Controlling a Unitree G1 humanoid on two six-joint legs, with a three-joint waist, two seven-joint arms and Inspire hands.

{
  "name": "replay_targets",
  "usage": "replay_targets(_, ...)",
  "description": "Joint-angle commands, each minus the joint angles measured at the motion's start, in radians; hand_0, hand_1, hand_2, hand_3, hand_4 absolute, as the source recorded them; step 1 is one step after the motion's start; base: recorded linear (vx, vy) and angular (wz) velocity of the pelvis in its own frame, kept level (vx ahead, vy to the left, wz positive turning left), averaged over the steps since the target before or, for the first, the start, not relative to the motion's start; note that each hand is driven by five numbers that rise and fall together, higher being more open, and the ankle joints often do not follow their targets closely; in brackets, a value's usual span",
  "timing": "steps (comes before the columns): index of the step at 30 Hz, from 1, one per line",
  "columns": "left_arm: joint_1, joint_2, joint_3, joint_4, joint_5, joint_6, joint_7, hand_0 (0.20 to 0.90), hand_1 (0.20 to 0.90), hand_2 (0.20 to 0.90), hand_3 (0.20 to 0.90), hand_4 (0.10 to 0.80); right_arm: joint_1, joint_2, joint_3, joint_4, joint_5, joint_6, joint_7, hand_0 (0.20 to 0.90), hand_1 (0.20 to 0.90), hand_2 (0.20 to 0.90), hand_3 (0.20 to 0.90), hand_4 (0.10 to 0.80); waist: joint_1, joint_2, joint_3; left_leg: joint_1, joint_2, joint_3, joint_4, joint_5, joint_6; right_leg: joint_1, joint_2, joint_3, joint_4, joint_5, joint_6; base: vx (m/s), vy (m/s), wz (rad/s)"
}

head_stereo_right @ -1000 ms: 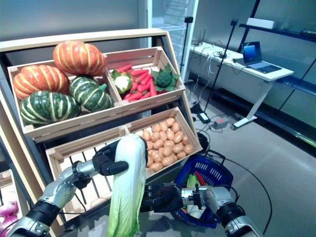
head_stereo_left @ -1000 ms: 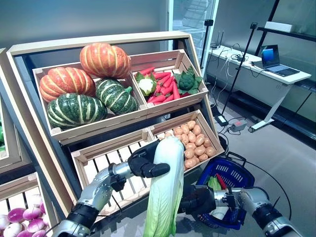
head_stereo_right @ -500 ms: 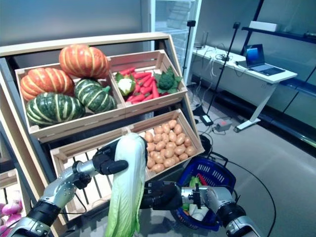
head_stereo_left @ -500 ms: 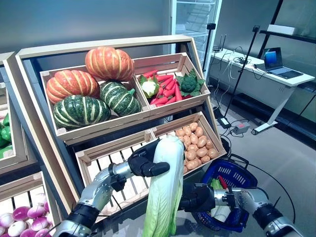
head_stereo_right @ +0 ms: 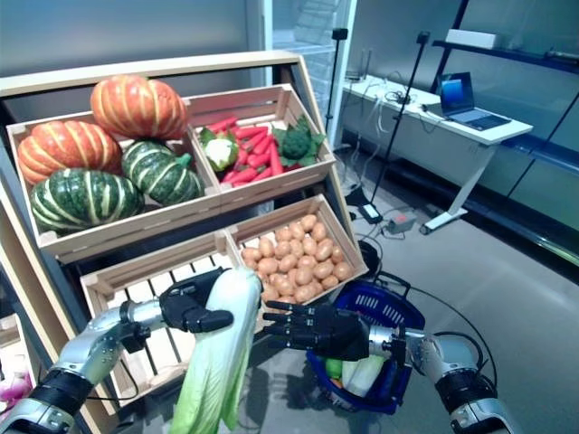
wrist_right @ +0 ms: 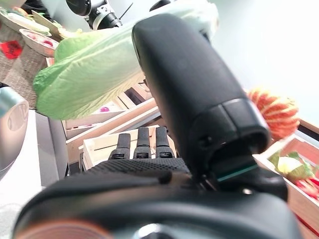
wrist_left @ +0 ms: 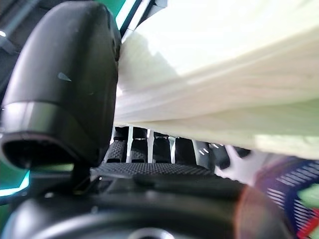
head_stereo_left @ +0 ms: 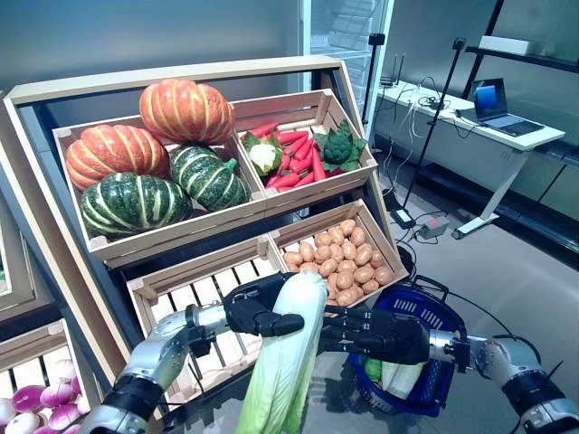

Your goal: Put vegetables into the basket

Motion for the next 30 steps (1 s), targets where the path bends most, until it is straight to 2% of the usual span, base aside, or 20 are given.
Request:
replay_targets(1,-0.107,0.042,0.086,0.009,-0.092,-0.062,-0.033,0.3,0.3,0.3,0.3,0.4,-0.059,-0.005,-0.05,-0.019,0.107,-0.053,0.044,0.9,0.9,0.9,0.9,0.8,-0.01,-0.027,0.001,0.008,-0.002,0.036,0.002,-0.051,0.024,-0.002,-0.044,-0.023,0.002,0.022,-0.017,0.0,0.0,0.0)
replay_targets(15,-0.145,-0.032,0.052,-0.037,-0.134,-0.128,0.01,0.3,0.3,0.3,0.3,0.4,-0.052,0.089,0.023,-0.004,0.028,0.0,0.095,0.9,0.9,0.9,0.9,0.8,-0.004,-0.027,0.0,0.007,-0.005,0.022,0.002,-0.051,0.025,0.006,-0.044,-0.032,0.002,0.015,-0.022,0.0,0.0,0.0)
replay_targets(24,-0.169,-0.083,0.033,-0.082,-0.156,-0.138,0.034,0.3,0.3,0.3,0.3,0.4,-0.056,0.159,0.057,0.061,-0.005,-0.033,0.078,0.9,0.9,0.9,0.9,0.8,0.004,-0.027,-0.002,0.006,-0.005,0.011,0.002,-0.05,0.027,0.009,-0.044,-0.036,0.002,0.013,-0.024,0.0,0.0,0.0)
replay_targets(30,-0.191,-0.129,0.024,-0.078,-0.17,-0.155,0.036,0.3,0.3,0.3,0.3,0.4,-0.078,0.227,0.11,0.099,-0.032,-0.04,0.129,0.9,0.9,0.9,0.9,0.8,0.009,-0.025,-0.005,0.005,-0.007,0.005,0.002,-0.049,0.026,0.011,-0.045,-0.037,0.002,0.011,-0.027,0.0,0.0,0.0)
